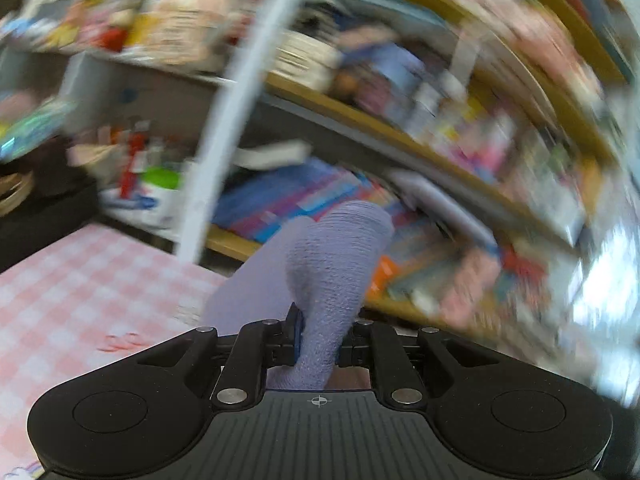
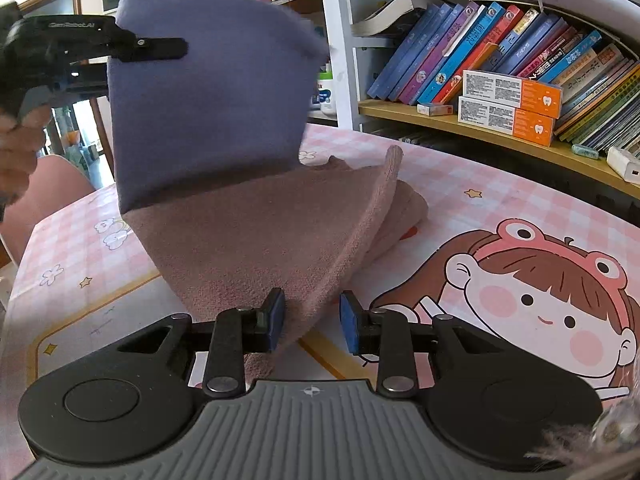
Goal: Fold clothes
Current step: 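Lay the lavender half onto the pink half and open the left gripper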
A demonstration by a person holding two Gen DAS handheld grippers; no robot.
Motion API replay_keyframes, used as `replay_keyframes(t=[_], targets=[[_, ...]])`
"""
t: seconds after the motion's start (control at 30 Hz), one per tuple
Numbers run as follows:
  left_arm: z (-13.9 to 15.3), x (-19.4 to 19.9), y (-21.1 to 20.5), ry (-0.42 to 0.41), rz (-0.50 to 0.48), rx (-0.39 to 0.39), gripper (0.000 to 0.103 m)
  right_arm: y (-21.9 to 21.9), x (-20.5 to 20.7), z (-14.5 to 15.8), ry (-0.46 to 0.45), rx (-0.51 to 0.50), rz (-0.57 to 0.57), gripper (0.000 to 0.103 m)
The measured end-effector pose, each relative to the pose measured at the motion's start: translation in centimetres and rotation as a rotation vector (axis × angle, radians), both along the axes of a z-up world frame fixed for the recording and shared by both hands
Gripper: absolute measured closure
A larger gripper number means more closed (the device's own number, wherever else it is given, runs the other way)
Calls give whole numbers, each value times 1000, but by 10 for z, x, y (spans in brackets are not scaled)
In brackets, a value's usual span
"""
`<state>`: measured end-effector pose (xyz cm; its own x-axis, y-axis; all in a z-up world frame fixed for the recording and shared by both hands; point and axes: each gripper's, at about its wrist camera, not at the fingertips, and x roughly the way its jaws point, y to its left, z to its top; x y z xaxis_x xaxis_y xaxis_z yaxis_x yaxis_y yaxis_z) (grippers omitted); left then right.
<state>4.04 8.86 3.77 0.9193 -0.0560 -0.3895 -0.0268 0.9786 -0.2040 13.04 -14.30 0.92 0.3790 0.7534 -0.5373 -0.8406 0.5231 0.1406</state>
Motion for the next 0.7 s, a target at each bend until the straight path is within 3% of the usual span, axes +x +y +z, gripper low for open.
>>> replay_keyframes(t=[0.13, 0.27, 0.3, 0.5, 0.7], targets=[[-12, 6, -51, 55, -103, 174, 76, -1, 3, 0, 19, 9, 5, 74], [-25, 13, -103, 111, -206, 348, 47, -3, 6, -1, 43, 20, 8, 74], [-27, 14, -113, 122, -228, 380, 45, -4, 6, -1, 48, 22, 8, 74], [-18, 11, -98, 113, -235, 245, 40, -7, 8, -1, 70, 31, -1, 72], [11, -28, -55, -37, -323, 14, 35, -30, 9, 4, 152, 80, -61, 58]])
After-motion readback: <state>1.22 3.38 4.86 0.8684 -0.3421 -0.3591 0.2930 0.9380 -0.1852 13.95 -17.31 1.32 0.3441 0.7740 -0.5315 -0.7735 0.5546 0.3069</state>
